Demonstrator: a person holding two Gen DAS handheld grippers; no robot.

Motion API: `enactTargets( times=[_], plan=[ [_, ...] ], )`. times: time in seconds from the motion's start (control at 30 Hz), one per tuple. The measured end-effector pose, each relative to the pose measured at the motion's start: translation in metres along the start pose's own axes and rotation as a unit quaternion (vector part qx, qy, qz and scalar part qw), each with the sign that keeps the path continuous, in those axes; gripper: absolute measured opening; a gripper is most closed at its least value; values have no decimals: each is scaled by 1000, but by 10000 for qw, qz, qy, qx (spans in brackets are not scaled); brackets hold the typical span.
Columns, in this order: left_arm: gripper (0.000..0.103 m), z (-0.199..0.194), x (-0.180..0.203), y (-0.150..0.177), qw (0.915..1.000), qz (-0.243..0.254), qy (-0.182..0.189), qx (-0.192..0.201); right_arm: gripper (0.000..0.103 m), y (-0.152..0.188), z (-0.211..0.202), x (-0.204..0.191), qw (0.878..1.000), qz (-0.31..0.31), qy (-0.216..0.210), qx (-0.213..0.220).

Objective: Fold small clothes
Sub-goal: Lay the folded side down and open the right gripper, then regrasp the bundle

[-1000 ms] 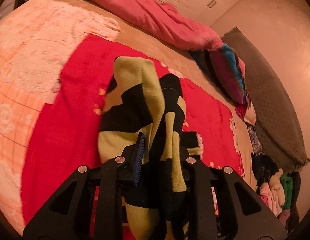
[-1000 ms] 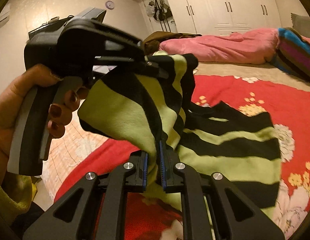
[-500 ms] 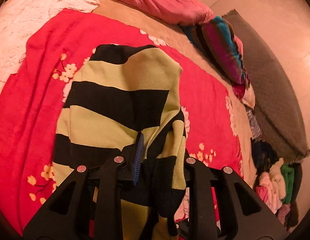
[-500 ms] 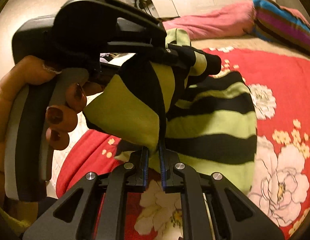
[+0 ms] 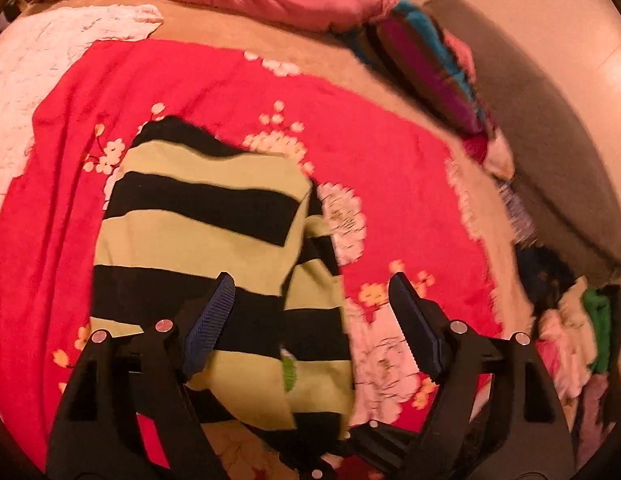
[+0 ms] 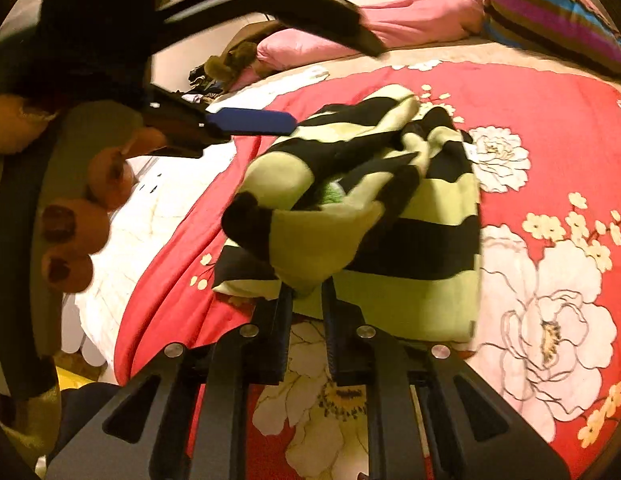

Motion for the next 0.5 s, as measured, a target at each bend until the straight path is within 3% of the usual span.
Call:
enactTargets(
  times=[0.2, 0.3, 0.4, 0.5],
  plan=[
    [73, -38, -18, -8, 9984, -174, -107, 520, 19, 17, -23, 14, 10000, -13, 8, -97],
    [75, -56, -39, -6, 9955, -378, -239, 834, 33, 24, -42, 28, 9999, 112, 37, -55],
    [75, -70, -67, 2, 9905, -550, -551, 1138, 38, 17, -61, 44, 9991, 394, 71, 109],
    [75, -73, -94, 16, 9848, -765, -851, 1310, 46, -5, -65, 62, 9950, 949, -235, 193]
  ],
)
Point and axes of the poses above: each gripper's, at about its wrist camera, not at the fingertips, and z roughly the way its jaws point, x to its right, y to its underside, the point moved 8 cm from there along z, roughly the way its jaws point, and after that the axes turned 4 degrees about -z, right-handed, at the moved point
